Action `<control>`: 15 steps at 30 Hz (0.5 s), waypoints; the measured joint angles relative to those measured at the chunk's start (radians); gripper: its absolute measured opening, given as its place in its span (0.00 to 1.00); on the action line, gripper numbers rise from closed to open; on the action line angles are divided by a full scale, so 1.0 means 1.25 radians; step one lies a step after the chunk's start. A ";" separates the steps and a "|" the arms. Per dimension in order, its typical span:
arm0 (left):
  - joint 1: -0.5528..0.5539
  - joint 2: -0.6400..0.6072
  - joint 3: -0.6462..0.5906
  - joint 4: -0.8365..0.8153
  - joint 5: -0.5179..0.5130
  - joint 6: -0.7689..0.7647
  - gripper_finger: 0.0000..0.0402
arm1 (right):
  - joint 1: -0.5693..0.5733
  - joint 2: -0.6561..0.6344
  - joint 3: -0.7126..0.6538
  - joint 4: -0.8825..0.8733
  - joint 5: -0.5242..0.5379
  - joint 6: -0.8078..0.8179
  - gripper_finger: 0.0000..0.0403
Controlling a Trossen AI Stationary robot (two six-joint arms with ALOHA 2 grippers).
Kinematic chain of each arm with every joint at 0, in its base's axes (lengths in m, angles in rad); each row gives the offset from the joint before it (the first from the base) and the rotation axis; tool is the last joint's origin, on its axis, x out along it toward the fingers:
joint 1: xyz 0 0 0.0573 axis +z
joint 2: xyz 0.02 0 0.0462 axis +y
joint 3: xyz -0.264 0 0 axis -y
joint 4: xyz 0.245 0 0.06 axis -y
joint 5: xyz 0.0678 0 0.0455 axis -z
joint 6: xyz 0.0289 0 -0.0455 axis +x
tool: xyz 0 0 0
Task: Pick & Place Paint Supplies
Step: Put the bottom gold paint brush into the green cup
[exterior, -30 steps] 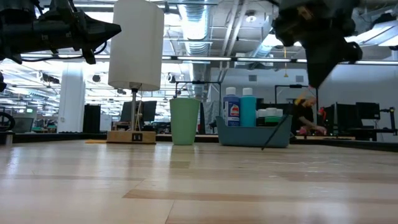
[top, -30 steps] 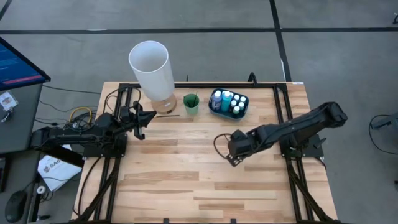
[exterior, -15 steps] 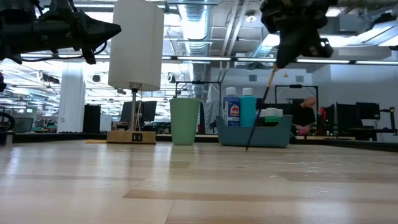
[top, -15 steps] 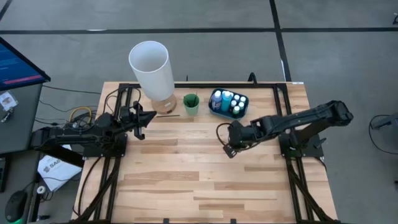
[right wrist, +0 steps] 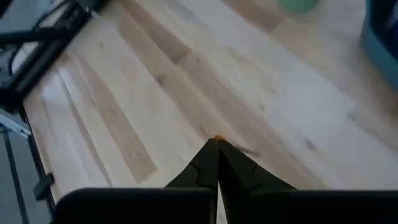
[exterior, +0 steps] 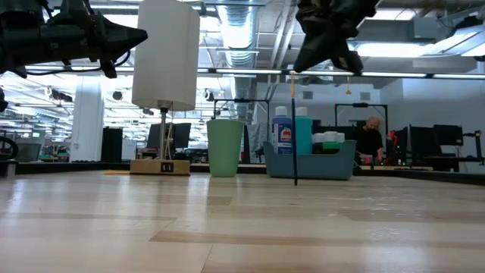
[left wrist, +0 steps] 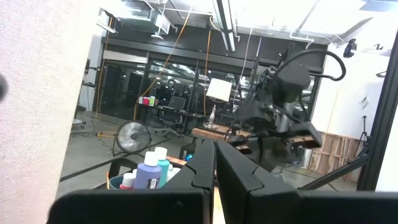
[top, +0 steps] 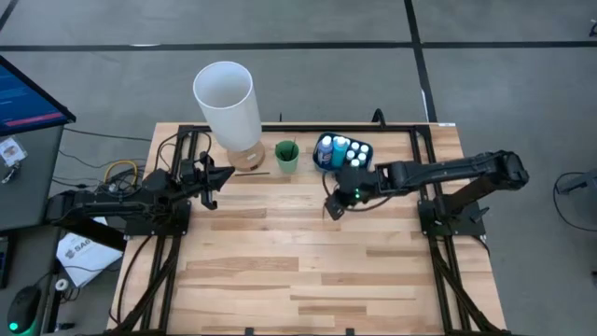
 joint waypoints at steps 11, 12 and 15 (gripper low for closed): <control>0.000 0.000 0.000 0.000 0.000 0.000 0.01 | -0.052 -0.001 0.000 0.068 -0.001 -0.057 0.00; 0.000 0.000 0.000 0.000 0.000 0.000 0.01 | -0.052 -0.001 0.000 0.067 -0.001 -0.058 0.00; 0.000 0.000 0.000 0.000 0.000 0.000 0.01 | -0.047 0.012 0.001 0.079 0.000 -0.091 0.00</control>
